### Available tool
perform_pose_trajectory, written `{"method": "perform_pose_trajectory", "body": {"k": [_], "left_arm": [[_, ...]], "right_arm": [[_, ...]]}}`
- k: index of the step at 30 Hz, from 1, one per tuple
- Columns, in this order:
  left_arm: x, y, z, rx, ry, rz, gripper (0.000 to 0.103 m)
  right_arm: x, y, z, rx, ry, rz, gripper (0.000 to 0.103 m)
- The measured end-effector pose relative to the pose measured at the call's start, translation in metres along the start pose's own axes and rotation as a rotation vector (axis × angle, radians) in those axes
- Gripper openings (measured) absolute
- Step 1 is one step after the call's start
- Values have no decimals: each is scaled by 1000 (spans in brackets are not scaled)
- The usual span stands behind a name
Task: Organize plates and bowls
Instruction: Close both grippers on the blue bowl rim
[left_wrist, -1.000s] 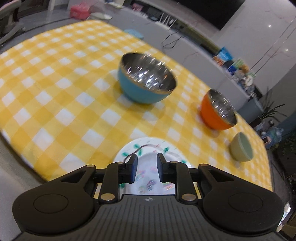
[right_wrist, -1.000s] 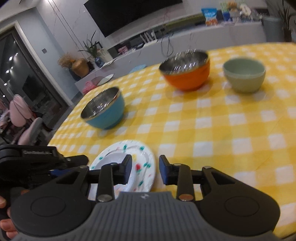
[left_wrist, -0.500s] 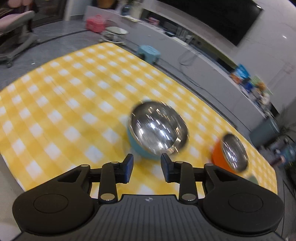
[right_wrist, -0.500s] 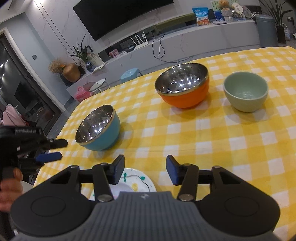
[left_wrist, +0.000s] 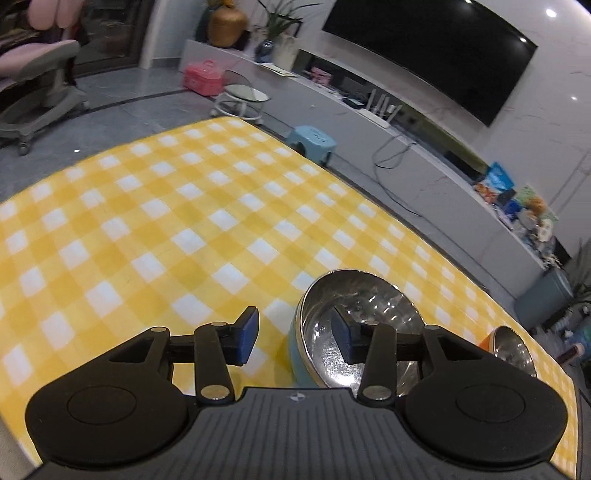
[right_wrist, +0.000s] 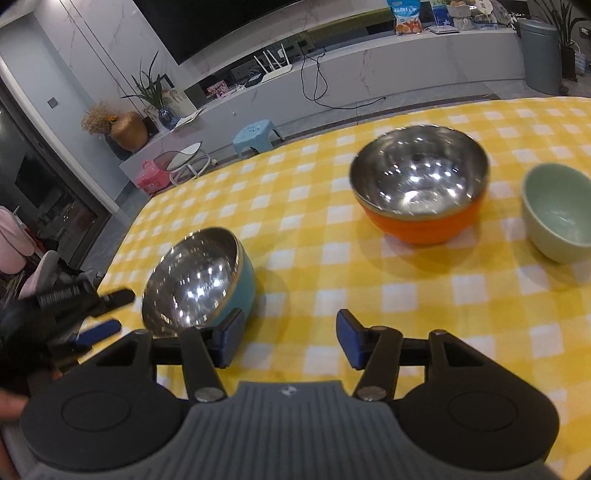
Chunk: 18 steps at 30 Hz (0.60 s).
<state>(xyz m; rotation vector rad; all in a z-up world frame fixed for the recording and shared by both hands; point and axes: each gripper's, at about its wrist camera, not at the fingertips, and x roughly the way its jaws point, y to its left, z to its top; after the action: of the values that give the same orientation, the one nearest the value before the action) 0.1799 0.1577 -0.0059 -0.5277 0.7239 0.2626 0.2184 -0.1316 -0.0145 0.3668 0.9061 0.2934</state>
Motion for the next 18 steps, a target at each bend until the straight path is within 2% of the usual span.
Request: {"method": "perform_pose_trajectory", "body": {"k": [7,11,12,14,18], "left_arm": [[17,14,3,-65,42,-80,50],[21,10,4,-36,43,-75,50],[23,9,3,-26,44,-71,49],[26,7,2,-17,55,-65,42],[32,3,0,2,75,-61,35]], "right_arm": [[23,2,12,84,-22,28,54],[38,15,15,72,4,33,53],[41,18,15,65,6,30,49],[47,24,15,54,11,19,47],[56,31,16,50,28,-7,44]]}}
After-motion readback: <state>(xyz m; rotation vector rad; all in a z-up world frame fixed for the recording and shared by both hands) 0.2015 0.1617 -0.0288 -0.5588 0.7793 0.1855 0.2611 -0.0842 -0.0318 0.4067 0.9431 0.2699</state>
